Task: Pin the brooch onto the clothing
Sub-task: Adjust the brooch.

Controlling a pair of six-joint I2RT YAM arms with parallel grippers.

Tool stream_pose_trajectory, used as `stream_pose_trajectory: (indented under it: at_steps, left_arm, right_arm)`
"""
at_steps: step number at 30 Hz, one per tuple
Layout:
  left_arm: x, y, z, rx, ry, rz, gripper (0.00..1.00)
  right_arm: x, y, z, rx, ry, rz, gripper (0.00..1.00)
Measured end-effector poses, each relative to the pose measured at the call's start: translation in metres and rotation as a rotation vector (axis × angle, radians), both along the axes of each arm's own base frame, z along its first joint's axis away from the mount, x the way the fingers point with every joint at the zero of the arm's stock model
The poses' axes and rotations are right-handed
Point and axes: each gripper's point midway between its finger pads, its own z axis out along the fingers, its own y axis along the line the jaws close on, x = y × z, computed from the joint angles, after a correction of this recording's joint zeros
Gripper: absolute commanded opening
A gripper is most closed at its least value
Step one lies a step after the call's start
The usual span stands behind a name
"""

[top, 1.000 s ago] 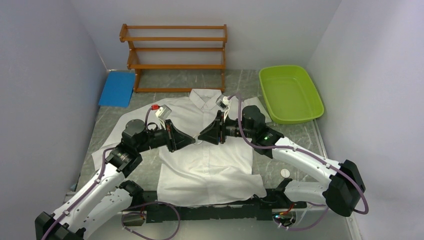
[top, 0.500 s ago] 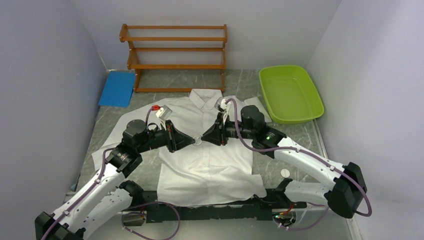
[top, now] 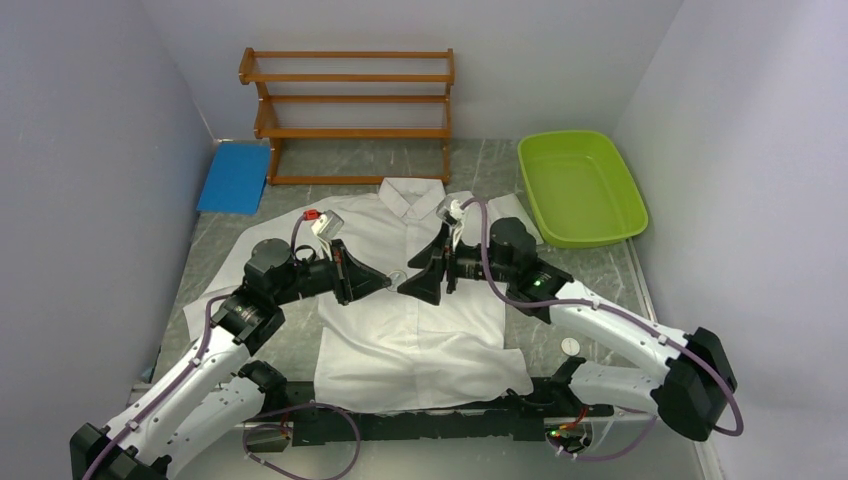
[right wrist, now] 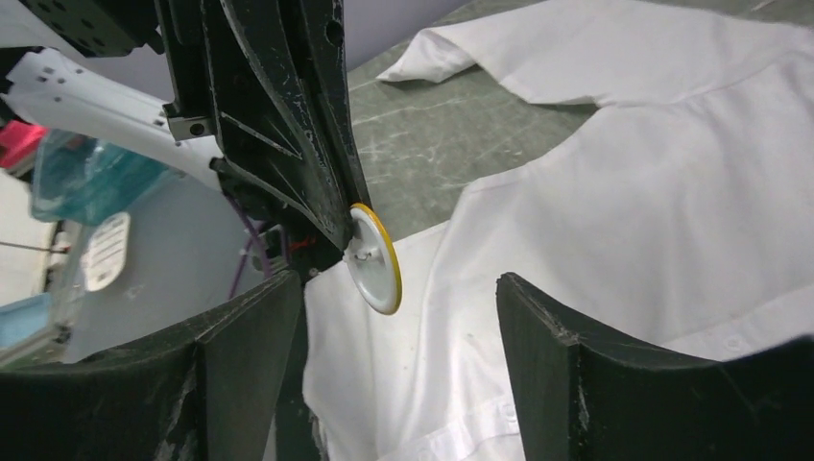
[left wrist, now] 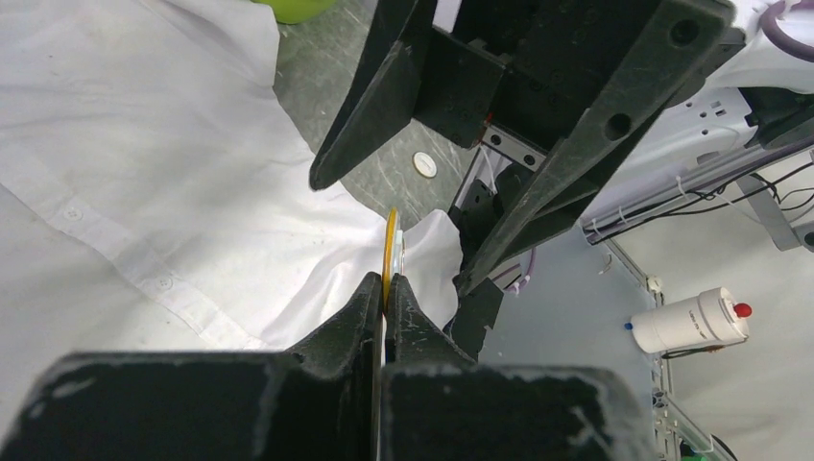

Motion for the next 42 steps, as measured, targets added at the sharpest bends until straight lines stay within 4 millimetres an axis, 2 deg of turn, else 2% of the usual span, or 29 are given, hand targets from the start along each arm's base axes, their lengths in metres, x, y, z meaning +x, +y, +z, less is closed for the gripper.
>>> stream_pose_trajectory:
  at_steps: [5,8,13,16,17,22,31,32,42]
  left_arm:
    - [-0.001,0.000,0.000,-0.002,-0.001,-0.006,0.03]
    - [-0.001,0.000,0.001,-0.002,-0.001,-0.006,0.03]
    - [-0.001,0.000,0.001,-0.002,-0.002,-0.006,0.03]
    - [-0.001,0.000,0.001,-0.002,-0.002,-0.006,0.03]
    - [-0.001,0.000,0.001,-0.002,-0.002,-0.006,0.03]
    - [-0.001,0.000,0.001,-0.002,-0.002,-0.006,0.03]
    - [0.000,0.002,0.001,0.001,-0.006,0.011,0.03]
    - [0.000,0.002,0.000,0.004,-0.002,0.014,0.03]
    - [0.000,0.004,-0.006,0.025,0.008,0.017,0.03]
  right_arm:
    - [-0.001,0.011,-0.008,0.010,0.072,0.042,0.46]
    - [-0.003,0.015,-0.010,0.015,0.106,0.061,0.47]
    - [-0.005,0.017,-0.004,0.030,0.109,0.075,0.61]
    - [-0.005,0.017,-0.001,0.037,0.107,0.080,0.62]
    - [-0.005,0.017,-0.001,0.039,0.109,0.079,0.59]
    - [-0.005,0.018,0.001,0.045,0.110,0.079,0.35]
    - [-0.006,0.019,0.003,0.016,0.091,0.088,0.02]
    - [-0.006,0.019,0.004,0.012,0.085,0.090,0.00]
    - [-0.007,0.017,-0.002,-0.056,0.024,0.082,0.00]
